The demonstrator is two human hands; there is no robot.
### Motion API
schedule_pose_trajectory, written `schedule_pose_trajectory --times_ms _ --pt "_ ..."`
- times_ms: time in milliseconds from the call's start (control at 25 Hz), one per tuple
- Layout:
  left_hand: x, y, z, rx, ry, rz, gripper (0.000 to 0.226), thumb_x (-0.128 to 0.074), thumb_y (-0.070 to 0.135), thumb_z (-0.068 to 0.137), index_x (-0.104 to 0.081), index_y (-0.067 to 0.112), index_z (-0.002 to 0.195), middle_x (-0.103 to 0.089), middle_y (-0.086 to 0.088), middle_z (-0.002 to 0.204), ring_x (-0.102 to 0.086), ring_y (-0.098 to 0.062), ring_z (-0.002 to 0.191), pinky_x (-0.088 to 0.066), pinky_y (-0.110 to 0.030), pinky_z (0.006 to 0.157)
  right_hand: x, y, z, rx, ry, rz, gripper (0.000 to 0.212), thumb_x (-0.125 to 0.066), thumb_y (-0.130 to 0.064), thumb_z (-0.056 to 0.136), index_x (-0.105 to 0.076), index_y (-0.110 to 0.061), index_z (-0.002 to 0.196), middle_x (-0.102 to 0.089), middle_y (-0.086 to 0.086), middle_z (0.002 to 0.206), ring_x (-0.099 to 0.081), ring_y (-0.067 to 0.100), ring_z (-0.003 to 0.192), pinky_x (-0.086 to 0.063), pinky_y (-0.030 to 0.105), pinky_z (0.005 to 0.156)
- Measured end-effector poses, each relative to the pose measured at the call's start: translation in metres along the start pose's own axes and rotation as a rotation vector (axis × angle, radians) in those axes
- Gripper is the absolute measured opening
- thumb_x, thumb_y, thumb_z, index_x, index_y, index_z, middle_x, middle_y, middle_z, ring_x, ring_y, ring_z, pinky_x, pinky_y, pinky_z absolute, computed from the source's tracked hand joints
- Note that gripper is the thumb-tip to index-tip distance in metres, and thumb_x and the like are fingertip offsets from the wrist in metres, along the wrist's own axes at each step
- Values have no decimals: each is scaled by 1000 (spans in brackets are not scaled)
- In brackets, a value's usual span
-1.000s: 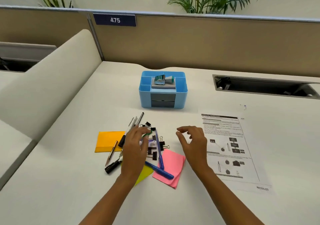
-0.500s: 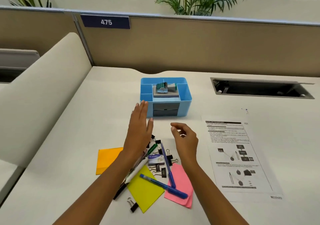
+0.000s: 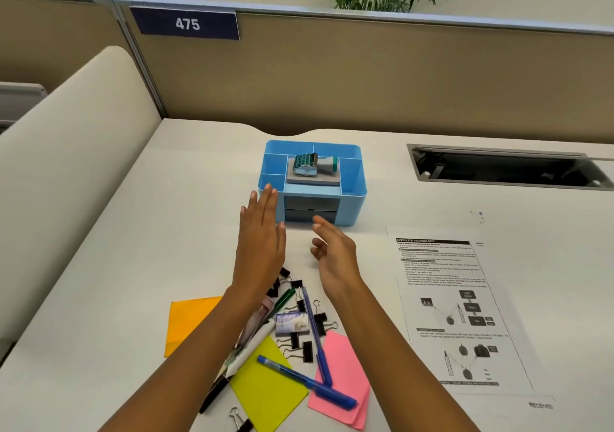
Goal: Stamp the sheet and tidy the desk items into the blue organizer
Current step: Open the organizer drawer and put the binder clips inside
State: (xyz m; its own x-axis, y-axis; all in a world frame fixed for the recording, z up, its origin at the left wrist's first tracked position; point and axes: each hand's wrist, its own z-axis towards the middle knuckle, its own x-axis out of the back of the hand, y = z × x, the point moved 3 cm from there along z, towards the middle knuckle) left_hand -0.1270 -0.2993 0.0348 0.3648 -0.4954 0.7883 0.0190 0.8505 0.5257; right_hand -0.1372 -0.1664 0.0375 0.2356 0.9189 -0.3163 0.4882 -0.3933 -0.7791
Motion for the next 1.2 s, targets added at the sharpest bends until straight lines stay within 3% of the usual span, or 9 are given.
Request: schedule_pose_trajectory --times_ms 240,520,800,920,1000,1080,1120,1200 --pt "7 -3 6 -11 70 -96 45 -34 24 100 -30 21 145 -27 4 153 -5 0 141 2 -17 115 -26 1 15 -134 -27 304 20 -59 -2 88 -63 -7 107 -59 4 86 -49 12 70 -44 22 63" --pt "11 -7 6 -30 53 -106 45 -29 30 99 -34 21 143 -32 4 151 -16 -9 143 -7 -29 118 -32 3 13 -202 -56 488 16 -57 2 88 -62 -7 100 -54 6 81 -48 12 68 -44 21 62" --pt "12 -6 7 6 36 -154 46 -27 33 99 -36 21 142 -34 2 151 -23 -15 142 -16 -35 118 -7 15 -12 -259 -78 513 17 -50 8 89 -62 -1 97 -54 9 77 -51 13 69 -48 22 69" --pt "13 -4 5 30 30 -226 45 -29 32 100 -36 21 143 -34 2 150 -26 -14 140 -31 -39 113 -2 19 -20 -268 -85 530 18 -51 9 88 -62 2 101 -56 10 80 -53 13 71 -49 22 72" --pt "15 -3 5 49 4 -297 44 -31 31 100 -35 21 143 -33 2 151 -27 -11 139 -37 -34 110 4 20 -21 -247 -73 511 21 -52 9 88 -60 3 106 -58 10 84 -56 14 74 -51 21 73" --pt "20 1 2 65 -38 -350 45 -34 30 100 -32 22 144 -29 4 153 -25 -6 138 -32 -24 109 14 24 -23 -200 -63 434 24 -55 7 87 -58 2 111 -61 11 88 -59 15 78 -52 23 77" --pt "23 3 -2 79 -43 -359 45 -38 29 100 -32 22 144 -29 4 152 -26 -4 136 -30 -20 107 21 26 -25 -118 -63 276 25 -57 5 87 -59 -1 111 -63 9 90 -61 15 80 -53 24 78" --pt "31 5 -20 134 3 -320 39 -47 22 97 -42 21 136 -43 2 142 -40 -7 126 -36 -18 98 33 25 -33 192 -54 -333 22 -63 0 85 -65 -12 104 -68 1 93 -64 8 81 -53 20 79"
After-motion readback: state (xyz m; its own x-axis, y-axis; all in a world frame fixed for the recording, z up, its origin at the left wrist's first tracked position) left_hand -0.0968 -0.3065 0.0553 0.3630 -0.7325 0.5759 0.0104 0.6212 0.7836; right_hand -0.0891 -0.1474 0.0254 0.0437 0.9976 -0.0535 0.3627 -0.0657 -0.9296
